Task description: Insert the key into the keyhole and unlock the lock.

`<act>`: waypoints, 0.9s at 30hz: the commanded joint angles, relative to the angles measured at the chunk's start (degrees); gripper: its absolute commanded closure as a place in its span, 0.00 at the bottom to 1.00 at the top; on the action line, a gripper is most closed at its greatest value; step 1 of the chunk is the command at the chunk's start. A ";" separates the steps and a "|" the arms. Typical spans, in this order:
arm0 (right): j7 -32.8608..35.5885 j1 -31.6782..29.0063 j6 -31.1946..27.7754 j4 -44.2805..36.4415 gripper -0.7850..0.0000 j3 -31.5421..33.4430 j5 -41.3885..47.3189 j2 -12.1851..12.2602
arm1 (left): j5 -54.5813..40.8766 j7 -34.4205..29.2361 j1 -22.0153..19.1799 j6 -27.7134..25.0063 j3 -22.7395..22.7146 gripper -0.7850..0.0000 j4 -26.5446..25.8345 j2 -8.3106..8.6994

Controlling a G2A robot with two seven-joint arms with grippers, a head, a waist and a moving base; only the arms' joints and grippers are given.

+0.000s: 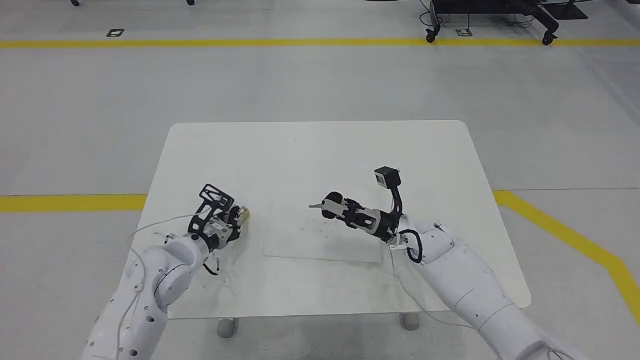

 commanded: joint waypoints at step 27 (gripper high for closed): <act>0.00 0.00 0.00 0.00 1.00 0.00 0.00 0.00 | -32.15 -0.44 0.34 -2.79 -5.69 1.00 0.34 -0.68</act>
